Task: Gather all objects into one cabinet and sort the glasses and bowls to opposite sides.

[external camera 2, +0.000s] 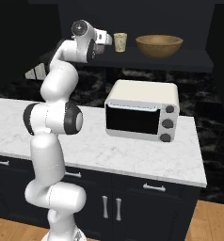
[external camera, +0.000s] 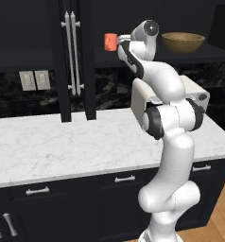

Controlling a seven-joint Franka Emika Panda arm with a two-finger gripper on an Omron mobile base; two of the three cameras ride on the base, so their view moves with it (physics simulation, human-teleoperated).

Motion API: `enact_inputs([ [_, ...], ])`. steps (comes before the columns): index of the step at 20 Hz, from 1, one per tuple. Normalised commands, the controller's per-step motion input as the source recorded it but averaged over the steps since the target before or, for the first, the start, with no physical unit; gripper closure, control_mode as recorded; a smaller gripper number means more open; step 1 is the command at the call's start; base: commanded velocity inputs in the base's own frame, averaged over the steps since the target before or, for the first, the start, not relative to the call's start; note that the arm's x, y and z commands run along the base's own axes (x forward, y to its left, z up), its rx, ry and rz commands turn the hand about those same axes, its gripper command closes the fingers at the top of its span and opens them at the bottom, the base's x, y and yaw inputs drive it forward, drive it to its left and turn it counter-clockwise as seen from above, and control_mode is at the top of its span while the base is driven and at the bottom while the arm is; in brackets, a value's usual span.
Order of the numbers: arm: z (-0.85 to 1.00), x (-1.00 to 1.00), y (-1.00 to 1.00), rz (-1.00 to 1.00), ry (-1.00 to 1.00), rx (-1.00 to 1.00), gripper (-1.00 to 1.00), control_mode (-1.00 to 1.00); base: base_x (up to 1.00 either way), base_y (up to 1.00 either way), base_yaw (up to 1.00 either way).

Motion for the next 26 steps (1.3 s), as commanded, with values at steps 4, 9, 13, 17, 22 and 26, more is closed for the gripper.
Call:
enact_inputs([
  [4,-0.33,0.03,0.0,0.0,0.01,0.0,1.0,-1.0,0.0,0.0,0.0],
  [9,-0.16,0.0,0.0,0.0,0.0,0.0,1.0,-1.0,0.0,0.0,0.0],
  [13,0.0,0.0,0.0,0.0,0.0,0.0,1.0,-1.0,0.0,0.0,0.0],
  [17,-0.06,0.0,0.14,0.0,0.0,0.01,-1.0,-1.0,0.0,0.0,0.0],
  [22,-0.06,0.0,0.13,0.0,0.0,0.03,-1.0,-1.0,0.0,0.0,0.0],
  [26,0.0,-0.02,0.0,0.0,0.0,0.01,-1.0,-1.0,0.0,0.0,0.0],
])
